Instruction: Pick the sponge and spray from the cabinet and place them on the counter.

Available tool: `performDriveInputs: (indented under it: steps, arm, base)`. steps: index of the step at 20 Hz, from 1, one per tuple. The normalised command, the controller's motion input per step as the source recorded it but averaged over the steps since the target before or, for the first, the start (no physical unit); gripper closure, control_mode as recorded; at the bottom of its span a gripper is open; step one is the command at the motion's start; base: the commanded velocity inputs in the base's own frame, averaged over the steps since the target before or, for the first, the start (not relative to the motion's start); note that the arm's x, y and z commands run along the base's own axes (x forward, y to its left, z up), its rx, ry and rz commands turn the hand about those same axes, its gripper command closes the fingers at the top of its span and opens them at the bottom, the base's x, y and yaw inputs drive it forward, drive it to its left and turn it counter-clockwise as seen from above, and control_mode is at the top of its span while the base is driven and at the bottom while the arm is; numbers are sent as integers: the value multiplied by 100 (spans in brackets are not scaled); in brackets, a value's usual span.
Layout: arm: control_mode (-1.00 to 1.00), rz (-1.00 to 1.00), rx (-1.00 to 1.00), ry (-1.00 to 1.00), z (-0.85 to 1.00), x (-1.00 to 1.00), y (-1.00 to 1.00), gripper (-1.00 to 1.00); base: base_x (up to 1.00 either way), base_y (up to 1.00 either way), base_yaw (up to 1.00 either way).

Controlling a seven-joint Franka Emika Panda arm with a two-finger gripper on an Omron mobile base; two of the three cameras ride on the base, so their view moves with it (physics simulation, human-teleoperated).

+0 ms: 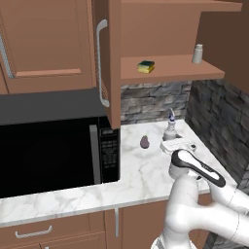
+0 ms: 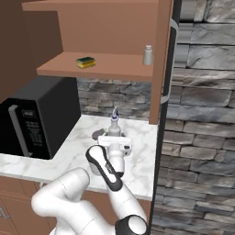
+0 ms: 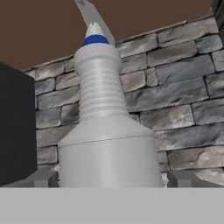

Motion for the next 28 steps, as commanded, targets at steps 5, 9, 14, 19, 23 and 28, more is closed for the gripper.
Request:
performDriveInputs:
  steps: [5,9,14,19,23,28]
  arm:
    - [-100,0,-1,-9,-33,-21,0,-100]
    - [-100,0,0,-6,-26,-40,0,-100]
    - [-100,0,0,-9,-16,-53,-2,-100]
    - [-100,0,0,-18,0,-70,-7,-100]
    - [-100,0,0,-22,0,-73,0,-100]
    - [-100,0,0,-26,5,-75,12,-100]
  base:
    - [0,0,0]
    - [0,0,0]
    - [0,0,0]
    - [0,0,0]
    - [0,0,0]
    - [0,0,0]
